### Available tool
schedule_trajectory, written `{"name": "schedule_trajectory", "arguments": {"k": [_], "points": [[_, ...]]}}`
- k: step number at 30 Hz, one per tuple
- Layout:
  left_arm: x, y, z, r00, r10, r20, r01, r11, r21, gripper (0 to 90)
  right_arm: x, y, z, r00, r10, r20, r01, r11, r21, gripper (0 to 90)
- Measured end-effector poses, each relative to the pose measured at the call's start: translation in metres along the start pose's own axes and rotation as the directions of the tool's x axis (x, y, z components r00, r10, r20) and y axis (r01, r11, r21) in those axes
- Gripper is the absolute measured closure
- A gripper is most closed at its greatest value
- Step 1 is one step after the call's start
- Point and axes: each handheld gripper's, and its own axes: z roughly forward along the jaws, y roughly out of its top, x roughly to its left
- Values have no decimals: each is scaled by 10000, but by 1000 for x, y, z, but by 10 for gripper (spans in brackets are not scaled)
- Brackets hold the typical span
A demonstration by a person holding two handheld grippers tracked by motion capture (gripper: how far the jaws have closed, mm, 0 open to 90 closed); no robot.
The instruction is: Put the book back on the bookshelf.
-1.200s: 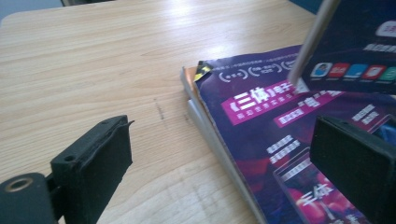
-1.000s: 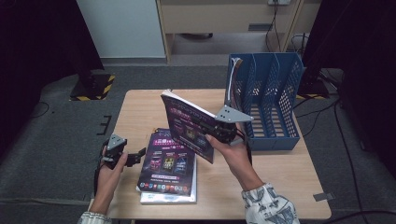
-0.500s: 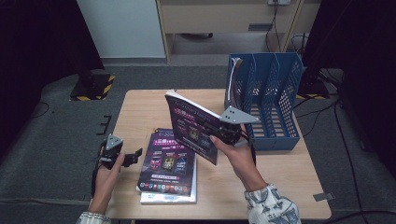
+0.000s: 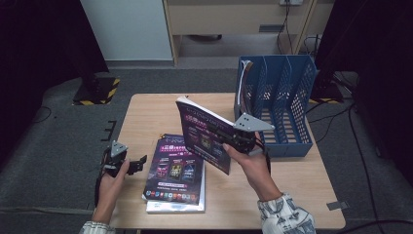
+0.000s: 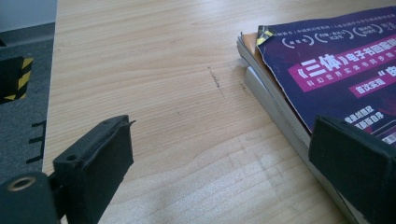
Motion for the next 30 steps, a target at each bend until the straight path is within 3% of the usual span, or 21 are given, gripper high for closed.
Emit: {"name": "schedule_trajectory", "arguments": {"k": [11, 19, 30], "points": [[5, -3, 2, 9995, -3, -318, 13, 9995, 300, 62, -1, -2, -7, 10000, 0, 78, 0, 10000, 29, 826], [9, -11, 9, 9991, 31, -417, 11, 9951, 987, 67, -1, -3, -11, 9999, 7, 117, -8, 10000, 66, 826], [13, -14, 11, 9981, 11, -617, 68, 9918, 1276, 67, -4, -6, -29, 9997, 18, 248, -21, 9999, 140, 826]]}}
